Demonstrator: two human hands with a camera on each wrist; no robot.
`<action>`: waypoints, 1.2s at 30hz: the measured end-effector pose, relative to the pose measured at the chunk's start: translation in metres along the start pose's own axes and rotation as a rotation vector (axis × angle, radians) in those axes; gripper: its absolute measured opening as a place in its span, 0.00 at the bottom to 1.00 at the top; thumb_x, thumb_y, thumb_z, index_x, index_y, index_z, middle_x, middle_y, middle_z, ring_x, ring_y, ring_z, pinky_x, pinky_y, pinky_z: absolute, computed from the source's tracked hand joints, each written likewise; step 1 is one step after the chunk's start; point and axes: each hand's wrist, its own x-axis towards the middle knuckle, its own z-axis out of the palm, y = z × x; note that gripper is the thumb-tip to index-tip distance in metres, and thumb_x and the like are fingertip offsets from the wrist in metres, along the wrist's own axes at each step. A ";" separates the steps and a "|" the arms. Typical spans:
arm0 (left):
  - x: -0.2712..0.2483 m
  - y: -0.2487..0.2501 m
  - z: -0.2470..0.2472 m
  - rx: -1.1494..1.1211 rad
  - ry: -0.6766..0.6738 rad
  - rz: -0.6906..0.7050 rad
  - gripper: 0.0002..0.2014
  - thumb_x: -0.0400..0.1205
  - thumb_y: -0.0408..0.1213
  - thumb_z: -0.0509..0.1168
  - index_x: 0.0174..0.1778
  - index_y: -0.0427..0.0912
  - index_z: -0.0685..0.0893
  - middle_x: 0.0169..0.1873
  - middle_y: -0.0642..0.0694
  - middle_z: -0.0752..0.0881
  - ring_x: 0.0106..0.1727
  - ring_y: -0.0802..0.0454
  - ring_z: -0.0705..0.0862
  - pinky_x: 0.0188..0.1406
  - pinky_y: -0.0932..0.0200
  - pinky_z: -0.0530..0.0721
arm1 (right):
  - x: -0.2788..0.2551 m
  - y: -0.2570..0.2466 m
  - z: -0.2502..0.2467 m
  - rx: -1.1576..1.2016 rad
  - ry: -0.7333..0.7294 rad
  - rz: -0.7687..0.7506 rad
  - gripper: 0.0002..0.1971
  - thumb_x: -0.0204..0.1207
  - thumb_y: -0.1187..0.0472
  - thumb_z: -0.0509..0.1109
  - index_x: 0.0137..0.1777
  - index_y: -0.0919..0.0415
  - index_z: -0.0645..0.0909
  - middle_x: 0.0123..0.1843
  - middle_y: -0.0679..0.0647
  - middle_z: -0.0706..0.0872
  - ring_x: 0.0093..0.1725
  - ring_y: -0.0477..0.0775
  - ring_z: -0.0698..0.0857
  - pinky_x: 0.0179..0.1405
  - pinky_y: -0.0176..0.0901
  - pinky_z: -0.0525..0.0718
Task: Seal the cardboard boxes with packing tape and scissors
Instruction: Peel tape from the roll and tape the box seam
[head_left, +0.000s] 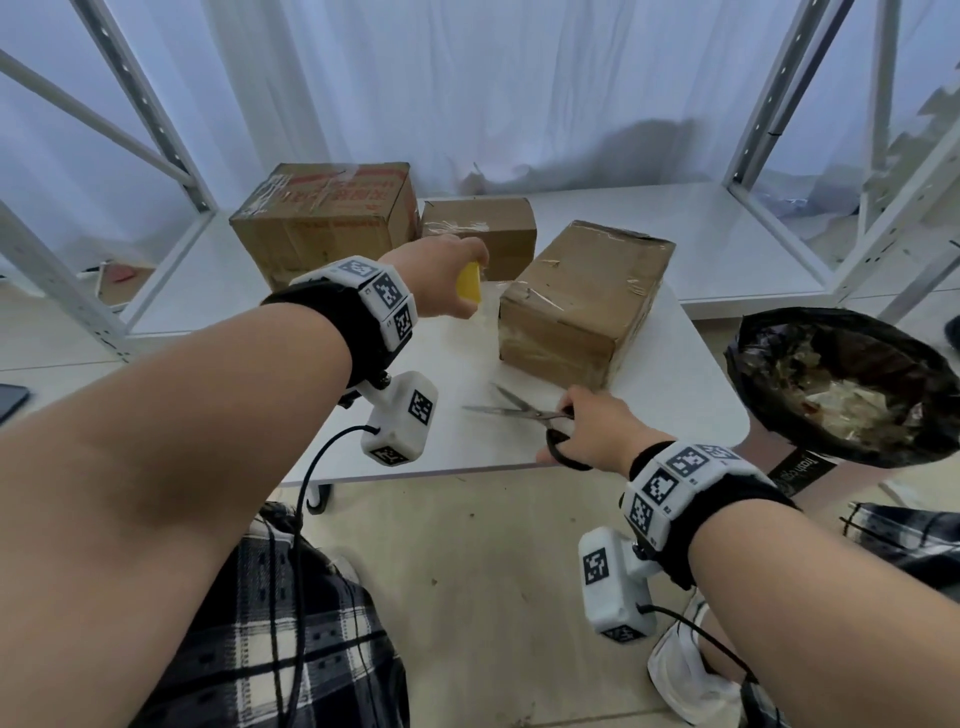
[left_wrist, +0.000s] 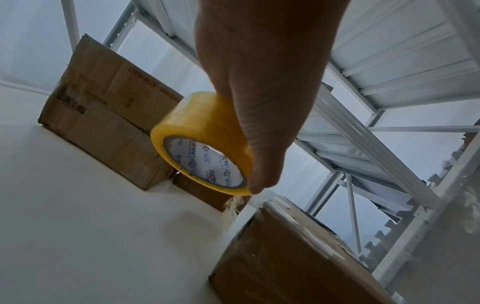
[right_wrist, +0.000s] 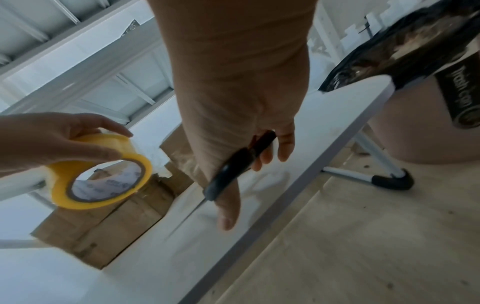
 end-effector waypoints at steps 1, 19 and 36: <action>-0.001 0.000 0.001 0.008 -0.009 -0.003 0.29 0.77 0.42 0.72 0.74 0.48 0.71 0.69 0.42 0.77 0.64 0.43 0.79 0.63 0.45 0.79 | 0.001 -0.006 0.004 -0.046 -0.005 -0.021 0.30 0.74 0.48 0.73 0.70 0.62 0.69 0.66 0.63 0.75 0.65 0.63 0.74 0.62 0.48 0.74; 0.004 -0.011 0.001 -0.007 -0.079 0.024 0.29 0.78 0.44 0.71 0.74 0.49 0.70 0.67 0.45 0.77 0.61 0.47 0.80 0.63 0.48 0.80 | 0.061 -0.048 -0.045 -0.379 0.411 -0.113 0.36 0.85 0.51 0.60 0.84 0.64 0.45 0.86 0.61 0.51 0.85 0.58 0.52 0.83 0.55 0.48; 0.002 -0.026 0.001 -0.224 0.031 0.005 0.28 0.77 0.42 0.72 0.73 0.48 0.73 0.70 0.47 0.77 0.60 0.52 0.77 0.57 0.61 0.73 | 0.053 -0.013 -0.054 -0.126 0.418 -0.328 0.27 0.88 0.45 0.41 0.85 0.51 0.54 0.87 0.49 0.50 0.85 0.47 0.46 0.82 0.53 0.36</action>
